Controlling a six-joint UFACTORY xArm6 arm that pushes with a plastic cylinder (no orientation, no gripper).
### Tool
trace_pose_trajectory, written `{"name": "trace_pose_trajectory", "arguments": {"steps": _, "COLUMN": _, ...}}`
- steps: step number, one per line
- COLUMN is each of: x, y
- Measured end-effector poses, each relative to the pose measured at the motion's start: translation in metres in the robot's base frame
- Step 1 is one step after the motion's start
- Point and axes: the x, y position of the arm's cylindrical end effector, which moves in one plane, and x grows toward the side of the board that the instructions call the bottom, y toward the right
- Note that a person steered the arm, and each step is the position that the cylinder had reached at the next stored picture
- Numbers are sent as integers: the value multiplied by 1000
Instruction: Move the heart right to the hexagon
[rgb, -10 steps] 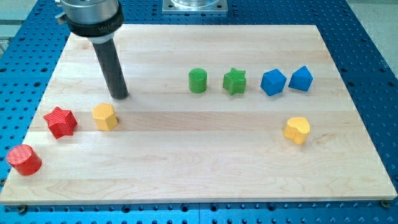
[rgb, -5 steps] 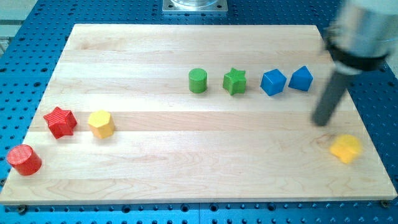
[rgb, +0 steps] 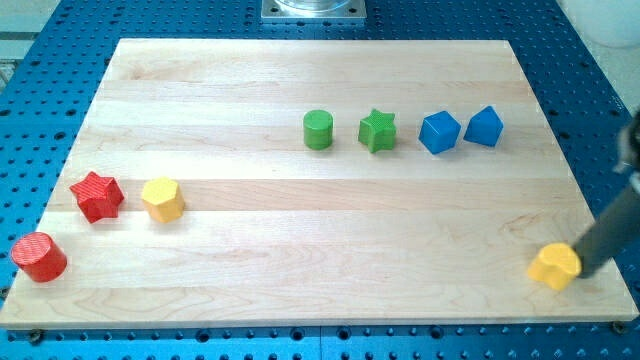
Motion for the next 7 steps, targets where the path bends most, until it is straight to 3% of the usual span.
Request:
{"name": "trace_pose_trajectory", "arguments": {"steps": 1, "x": 16, "y": 25}}
{"name": "trace_pose_trajectory", "arguments": {"steps": 2, "x": 19, "y": -26}}
{"name": "trace_pose_trajectory", "arguments": {"steps": 3, "x": -32, "y": -93}}
{"name": "trace_pose_trajectory", "arguments": {"steps": 4, "x": -35, "y": -136}}
{"name": "trace_pose_trajectory", "arguments": {"steps": 5, "x": -22, "y": -87}}
{"name": "trace_pose_trajectory", "arguments": {"steps": 6, "x": 0, "y": -177}}
{"name": "trace_pose_trajectory", "arguments": {"steps": 7, "x": -21, "y": -252}}
